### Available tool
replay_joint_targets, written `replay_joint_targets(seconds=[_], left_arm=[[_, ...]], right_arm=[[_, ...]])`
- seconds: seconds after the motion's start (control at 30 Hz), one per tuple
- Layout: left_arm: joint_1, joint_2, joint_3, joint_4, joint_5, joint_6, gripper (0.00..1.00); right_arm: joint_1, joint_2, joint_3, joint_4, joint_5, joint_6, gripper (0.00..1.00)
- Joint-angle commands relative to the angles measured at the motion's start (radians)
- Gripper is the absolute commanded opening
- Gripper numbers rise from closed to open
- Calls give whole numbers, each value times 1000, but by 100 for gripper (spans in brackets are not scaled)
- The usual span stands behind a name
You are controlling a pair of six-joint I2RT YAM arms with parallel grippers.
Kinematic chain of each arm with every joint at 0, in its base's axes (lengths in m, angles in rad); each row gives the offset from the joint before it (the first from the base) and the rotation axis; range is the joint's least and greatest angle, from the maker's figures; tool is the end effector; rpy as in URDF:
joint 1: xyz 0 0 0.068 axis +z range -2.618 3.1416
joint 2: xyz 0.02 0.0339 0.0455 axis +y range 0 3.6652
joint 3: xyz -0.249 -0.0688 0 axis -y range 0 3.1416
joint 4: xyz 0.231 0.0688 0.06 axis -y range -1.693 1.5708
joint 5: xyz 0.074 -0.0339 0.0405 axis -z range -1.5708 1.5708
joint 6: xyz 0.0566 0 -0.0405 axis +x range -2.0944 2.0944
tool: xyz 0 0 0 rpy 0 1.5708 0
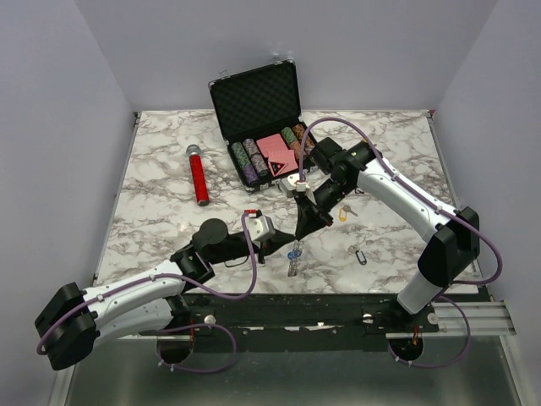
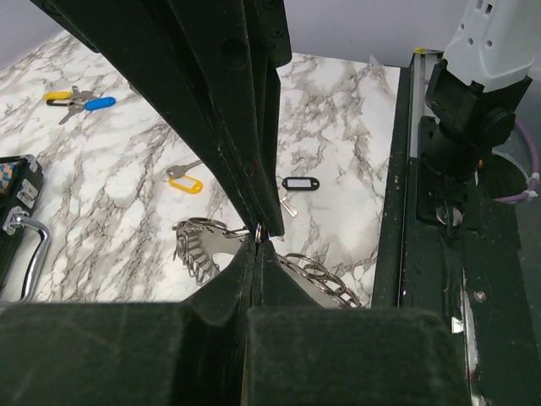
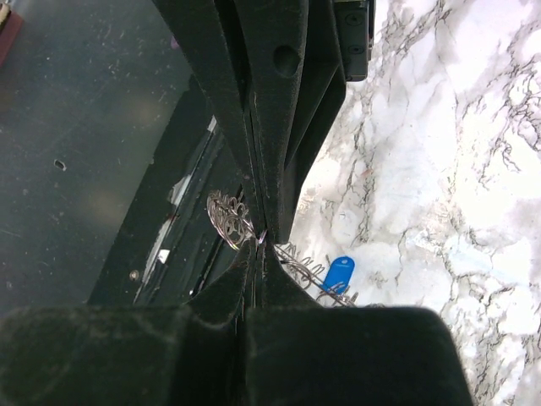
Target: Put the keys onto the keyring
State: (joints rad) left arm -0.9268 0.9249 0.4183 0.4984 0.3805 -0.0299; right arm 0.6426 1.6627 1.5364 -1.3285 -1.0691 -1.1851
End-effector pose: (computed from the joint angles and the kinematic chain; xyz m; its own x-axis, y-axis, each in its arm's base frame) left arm 0.1199 -0.1948 0.2517 -0.0338 -0.0012 -0.9994 0.9649 0.2605 -0.0329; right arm 0.2034 0.2143 0.2913 0.0432 -0.5243 -0.8504 -0.8757 -0.4296 0.2204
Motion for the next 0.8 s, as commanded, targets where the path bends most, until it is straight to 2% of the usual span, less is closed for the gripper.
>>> replay_joint_targets(seconds=[0.0,0.1,0.2,0.33,0.77], left_arm=[[0,-11,14,31,-9,-10,0],[0,-38,-25,84,-32,-27,0],[0,-86,-85,159,-63,-60,0],[0,-129,-145,245,-84,-119,0],[3,-132,-262,506,-138,-324,0]], right_arm=[[8,-4,1,15,-43,7,2],[8,-6,4,11,-60,18,10],[8,-6,11,17,-78,51,25],[6,-11,24,34,-86,94,38],[6,9,14,80,-190,154,40]])
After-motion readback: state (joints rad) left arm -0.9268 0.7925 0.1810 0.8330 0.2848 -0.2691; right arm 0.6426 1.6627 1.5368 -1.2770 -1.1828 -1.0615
